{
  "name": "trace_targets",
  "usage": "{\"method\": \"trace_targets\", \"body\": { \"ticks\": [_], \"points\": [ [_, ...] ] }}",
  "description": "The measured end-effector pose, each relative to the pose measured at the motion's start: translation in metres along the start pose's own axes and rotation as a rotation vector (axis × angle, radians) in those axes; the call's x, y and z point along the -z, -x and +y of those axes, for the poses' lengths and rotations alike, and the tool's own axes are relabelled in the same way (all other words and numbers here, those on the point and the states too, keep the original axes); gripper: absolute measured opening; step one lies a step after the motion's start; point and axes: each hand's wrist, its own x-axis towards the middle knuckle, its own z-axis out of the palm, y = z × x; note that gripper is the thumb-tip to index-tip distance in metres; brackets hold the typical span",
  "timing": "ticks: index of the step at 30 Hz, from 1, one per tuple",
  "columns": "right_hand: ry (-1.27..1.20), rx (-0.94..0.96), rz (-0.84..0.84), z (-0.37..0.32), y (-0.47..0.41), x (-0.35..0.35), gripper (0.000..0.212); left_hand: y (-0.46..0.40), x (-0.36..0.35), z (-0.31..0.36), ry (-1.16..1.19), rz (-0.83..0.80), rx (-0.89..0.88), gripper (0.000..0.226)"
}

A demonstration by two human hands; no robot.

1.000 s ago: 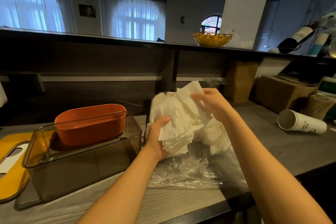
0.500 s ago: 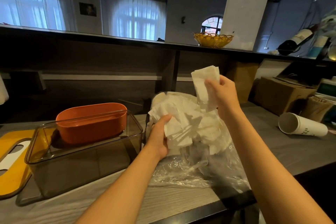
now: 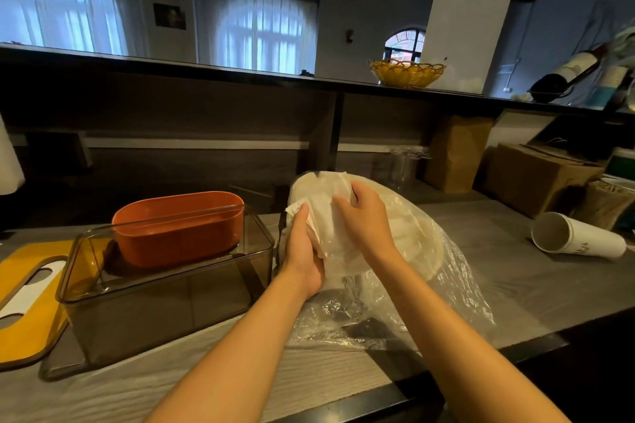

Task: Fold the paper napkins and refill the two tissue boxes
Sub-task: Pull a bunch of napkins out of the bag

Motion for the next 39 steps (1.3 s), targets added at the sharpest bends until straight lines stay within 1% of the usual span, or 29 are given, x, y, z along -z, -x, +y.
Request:
{"method": "trace_targets", "body": {
  "ticks": [2, 4, 5, 6, 7, 10, 13, 16, 19, 22, 24, 26, 28, 29, 31, 33, 34, 36, 37, 38, 39],
  "points": [
    [0.034, 0.034, 0.007, 0.002, 0.0, 0.0, 0.011, 0.001, -0.001, 0.001, -0.003, -0.009, 0.005, 0.055],
    [0.022, 0.03, 0.005, 0.003, 0.001, 0.0, 0.026, 0.005, -0.003, 0.003, -0.03, -0.03, -0.005, 0.04],
    [0.001, 0.02, 0.004, 0.003, 0.001, 0.0, 0.029, 0.006, -0.004, 0.002, -0.034, -0.047, -0.015, 0.029],
    [-0.022, 0.011, 0.002, 0.003, 0.001, 0.002, 0.028, 0.006, -0.004, 0.002, -0.034, -0.057, -0.02, 0.022],
    [-0.029, 0.007, -0.003, 0.002, 0.001, 0.004, 0.023, 0.007, -0.004, 0.002, -0.038, -0.057, -0.019, 0.019],
    [0.056, -0.012, -0.056, 0.003, -0.003, 0.014, 0.011, 0.008, -0.004, 0.002, -0.044, -0.058, -0.013, 0.021],
    [0.073, -0.092, -0.101, 0.002, -0.008, 0.02, 0.014, 0.01, -0.005, 0.003, -0.034, -0.084, -0.021, 0.026],
    [0.006, -0.114, -0.089, -0.003, -0.011, 0.024, 0.012, 0.01, -0.005, 0.004, -0.035, -0.106, -0.01, 0.036],
    [-0.092, -0.165, -0.027, -0.007, -0.018, 0.027, 0.012, 0.01, -0.005, 0.005, -0.018, -0.086, 0.021, 0.044],
    [-0.164, -0.243, 0.011, -0.01, -0.026, 0.033, 0.025, 0.009, -0.006, 0.004, -0.034, -0.046, 0.026, 0.04],
    [-0.193, -0.264, 0.025, -0.012, -0.029, 0.04, 0.026, 0.006, -0.005, 0.002, -0.054, -0.009, 0.009, 0.032],
    [-0.204, -0.214, 0.072, -0.015, -0.029, 0.047, 0.018, 0.004, -0.004, 0.001, -0.05, 0.014, 0.003, 0.025],
    [-0.174, -0.077, 0.153, -0.02, -0.028, 0.056, 0.009, 0.003, -0.003, 0.0, -0.022, 0.028, 0.01, 0.021],
    [-0.121, 0.005, 0.201, -0.024, -0.027, 0.061, 0.005, 0.004, -0.004, 0.0, -0.012, 0.027, 0.01, 0.021],
    [0.066, 0.159, 0.296, -0.029, -0.024, 0.066, 0.008, 0.004, -0.004, 0.0, -0.004, 0.014, 0.009, 0.023],
    [0.336, 0.338, 0.396, -0.031, -0.021, 0.062, 0.009, 0.005, -0.005, 0.001, -0.016, 0.005, 0.007, 0.028],
    [0.47, 0.443, 0.426, -0.029, -0.018, 0.055, 0.006, 0.006, -0.005, 0.001, -0.029, 0.01, 0.009, 0.031],
    [0.659, 0.582, 0.388, -0.023, -0.008, 0.032, 0.003, 0.007, -0.004, 0.002, -0.047, 0.003, 0.016, 0.041],
    [0.714, 0.597, 0.319, -0.019, -0.002, 0.02, 0.003, 0.007, -0.003, 0.002, -0.046, -0.011, 0.017, 0.048],
    [0.743, 0.577, 0.232, -0.015, 0.005, 0.01, 0.002, 0.007, -0.002, 0.002, -0.042, -0.024, 0.014, 0.054],
    [0.744, 0.516, 0.148, -0.014, 0.01, 0.004, 0.006, 0.006, -0.001, 0.003, -0.034, -0.037, 0.009, 0.059]
  ]
}}
